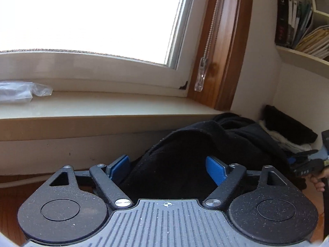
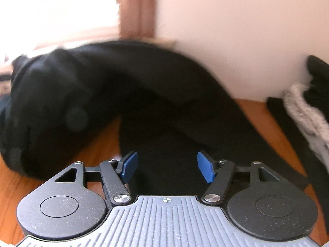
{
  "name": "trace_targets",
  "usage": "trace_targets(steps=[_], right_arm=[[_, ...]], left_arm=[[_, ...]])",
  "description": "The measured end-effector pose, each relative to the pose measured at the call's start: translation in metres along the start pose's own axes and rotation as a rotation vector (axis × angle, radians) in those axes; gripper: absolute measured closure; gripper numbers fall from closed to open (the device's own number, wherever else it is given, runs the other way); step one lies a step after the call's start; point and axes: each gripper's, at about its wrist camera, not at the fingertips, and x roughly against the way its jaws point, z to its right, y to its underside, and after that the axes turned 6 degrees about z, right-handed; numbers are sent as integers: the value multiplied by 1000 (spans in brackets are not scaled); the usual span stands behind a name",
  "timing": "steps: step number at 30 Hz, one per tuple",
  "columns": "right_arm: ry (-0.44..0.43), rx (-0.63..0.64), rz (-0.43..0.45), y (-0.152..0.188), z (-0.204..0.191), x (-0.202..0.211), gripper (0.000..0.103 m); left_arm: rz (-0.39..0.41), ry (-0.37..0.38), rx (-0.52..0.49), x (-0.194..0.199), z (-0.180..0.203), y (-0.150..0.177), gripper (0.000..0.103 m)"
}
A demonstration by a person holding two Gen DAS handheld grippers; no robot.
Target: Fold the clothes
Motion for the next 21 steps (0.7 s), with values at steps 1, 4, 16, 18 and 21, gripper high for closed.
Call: trace_targets(steps=[1,4,16,18,21], right_arm=[[-13,10,-16,2,-2,-2,37],[-26,22,-32,5,-2,-4,36],[405,-4,84,-22,46,34,87],[398,16,57,-12,42,32,79],[345,-15,47,-2,37,33,70]], left_arm=[[-2,3,-4,1,1,0,19],[-5,15,-14,1,5,0,19],[27,51,-26,12,14,-6,19],[24,48,-31,11,15,-5,19],[10,42,-29,7,15,-4,19]])
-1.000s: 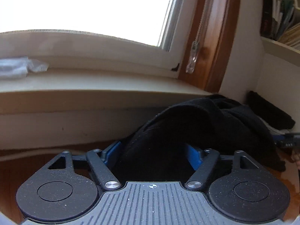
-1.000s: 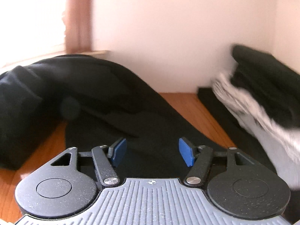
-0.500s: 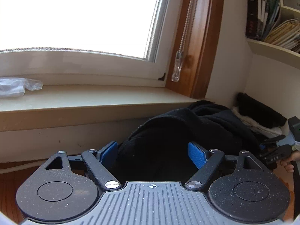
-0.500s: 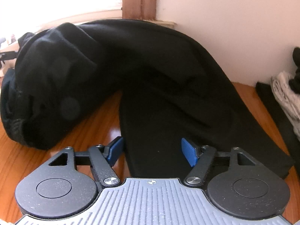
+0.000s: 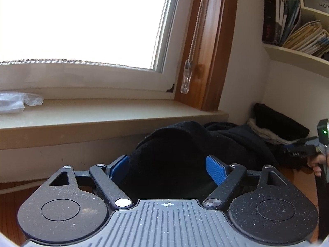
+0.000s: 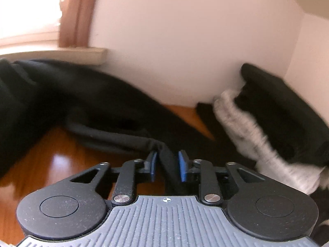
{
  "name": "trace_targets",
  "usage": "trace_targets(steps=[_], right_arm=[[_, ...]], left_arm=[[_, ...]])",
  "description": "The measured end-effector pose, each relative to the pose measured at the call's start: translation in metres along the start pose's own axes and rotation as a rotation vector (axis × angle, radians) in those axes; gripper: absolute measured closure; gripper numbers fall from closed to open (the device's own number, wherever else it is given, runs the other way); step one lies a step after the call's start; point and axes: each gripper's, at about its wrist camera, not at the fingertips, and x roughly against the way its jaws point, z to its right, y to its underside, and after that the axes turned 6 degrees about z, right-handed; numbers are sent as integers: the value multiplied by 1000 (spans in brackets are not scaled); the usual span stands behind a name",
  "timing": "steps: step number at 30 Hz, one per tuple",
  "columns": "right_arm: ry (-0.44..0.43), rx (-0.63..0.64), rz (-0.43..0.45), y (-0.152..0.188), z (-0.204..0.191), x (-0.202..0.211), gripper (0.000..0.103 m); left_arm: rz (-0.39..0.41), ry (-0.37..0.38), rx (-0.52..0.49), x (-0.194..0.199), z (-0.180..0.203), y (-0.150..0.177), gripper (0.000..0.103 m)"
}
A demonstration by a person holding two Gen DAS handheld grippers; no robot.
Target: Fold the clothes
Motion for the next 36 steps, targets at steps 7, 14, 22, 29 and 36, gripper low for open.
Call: trace_targets(steps=[7,14,22,29,36], right_arm=[[-143,-93,3,13,-11,11,54],[-259,-148,-25,36,-20,19,46],[-280,-174,7,46,-19,10,33],[-283,-174,23,49,-20,10,31],[-303,-246,41,51,-12,10,32]], left_arm=[[-10,-17,1,-4,-1,1,13],[5,-12,1,-3,-1,1,1],[78,-77,-53,12,17,-4,9],[14,-1,-96,10,56,-11,79],[-69,69,-195,-29,122,-6,58]])
